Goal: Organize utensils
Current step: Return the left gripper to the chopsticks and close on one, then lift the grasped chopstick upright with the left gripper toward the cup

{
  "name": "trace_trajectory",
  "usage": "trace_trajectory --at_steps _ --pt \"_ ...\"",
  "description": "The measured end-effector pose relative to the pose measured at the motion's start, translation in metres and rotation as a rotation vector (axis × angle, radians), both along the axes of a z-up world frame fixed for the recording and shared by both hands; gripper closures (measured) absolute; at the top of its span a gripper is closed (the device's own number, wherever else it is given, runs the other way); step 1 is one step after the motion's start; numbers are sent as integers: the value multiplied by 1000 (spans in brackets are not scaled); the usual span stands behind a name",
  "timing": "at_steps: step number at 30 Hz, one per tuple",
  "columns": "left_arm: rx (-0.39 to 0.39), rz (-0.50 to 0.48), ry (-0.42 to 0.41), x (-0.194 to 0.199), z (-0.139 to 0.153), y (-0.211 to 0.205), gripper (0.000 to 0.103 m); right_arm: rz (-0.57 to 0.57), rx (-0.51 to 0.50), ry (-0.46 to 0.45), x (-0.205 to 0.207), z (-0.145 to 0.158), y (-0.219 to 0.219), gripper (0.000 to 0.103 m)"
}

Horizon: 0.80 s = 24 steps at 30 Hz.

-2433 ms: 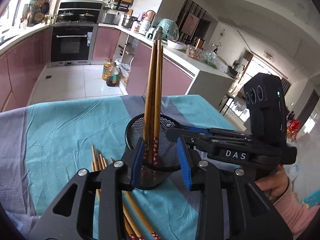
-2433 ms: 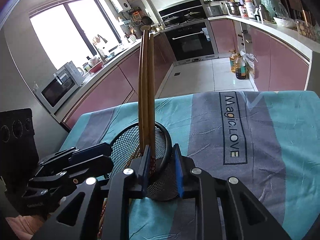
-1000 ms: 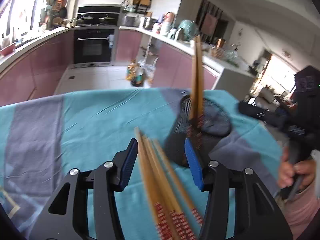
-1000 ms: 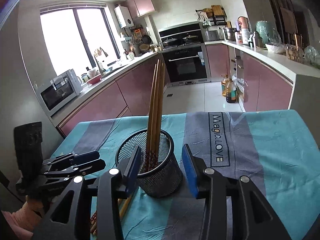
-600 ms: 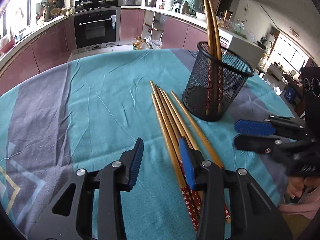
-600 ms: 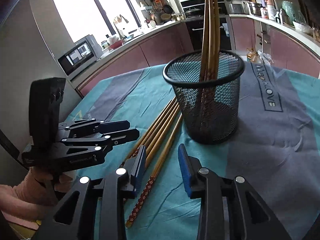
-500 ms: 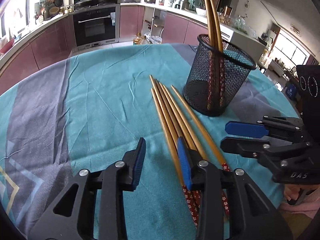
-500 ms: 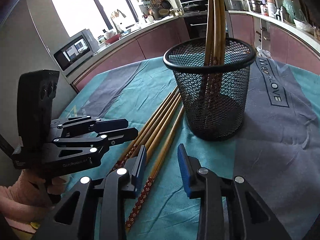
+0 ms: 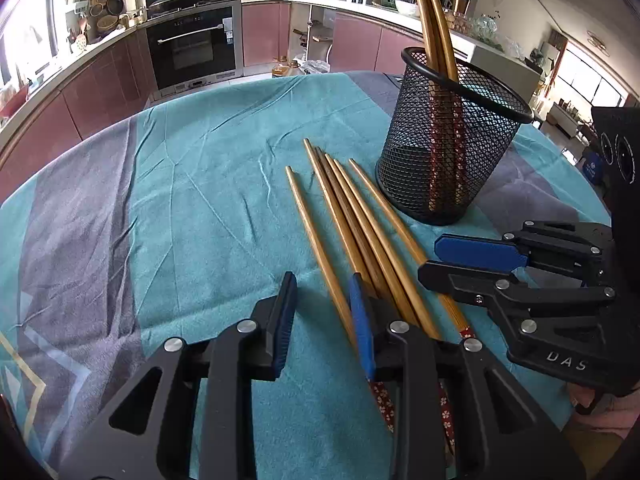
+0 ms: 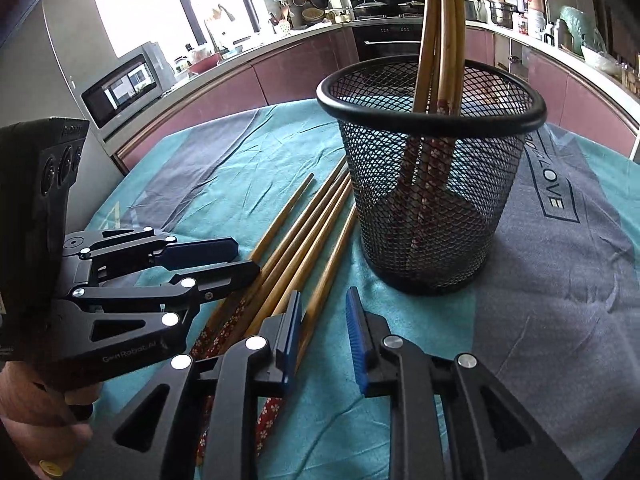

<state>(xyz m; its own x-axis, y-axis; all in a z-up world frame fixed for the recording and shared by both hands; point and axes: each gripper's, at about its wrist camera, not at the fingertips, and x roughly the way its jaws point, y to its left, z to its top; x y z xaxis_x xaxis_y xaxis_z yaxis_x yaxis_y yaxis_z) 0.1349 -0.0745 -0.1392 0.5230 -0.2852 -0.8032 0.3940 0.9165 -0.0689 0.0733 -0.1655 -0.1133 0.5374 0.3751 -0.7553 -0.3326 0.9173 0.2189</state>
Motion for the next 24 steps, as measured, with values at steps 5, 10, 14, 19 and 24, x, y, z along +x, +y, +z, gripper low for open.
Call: trace_trajectory --at_steps 5,10,14,19,24 --pt "-7 23 6 6 -1 -1 83 -2 -29 -4 8 0 10 90" --pt "-55 55 24 6 -1 5 94 -29 25 14 10 -2 4 94" --pt "-101 82 25 0 0 14 95 -50 69 23 7 -2 -5 97" --pt "-139 68 14 -13 8 20 95 -18 97 -8 -1 11 -5 97" --pt "-145 28 43 -22 4 17 95 46 56 7 -4 12 6 97"
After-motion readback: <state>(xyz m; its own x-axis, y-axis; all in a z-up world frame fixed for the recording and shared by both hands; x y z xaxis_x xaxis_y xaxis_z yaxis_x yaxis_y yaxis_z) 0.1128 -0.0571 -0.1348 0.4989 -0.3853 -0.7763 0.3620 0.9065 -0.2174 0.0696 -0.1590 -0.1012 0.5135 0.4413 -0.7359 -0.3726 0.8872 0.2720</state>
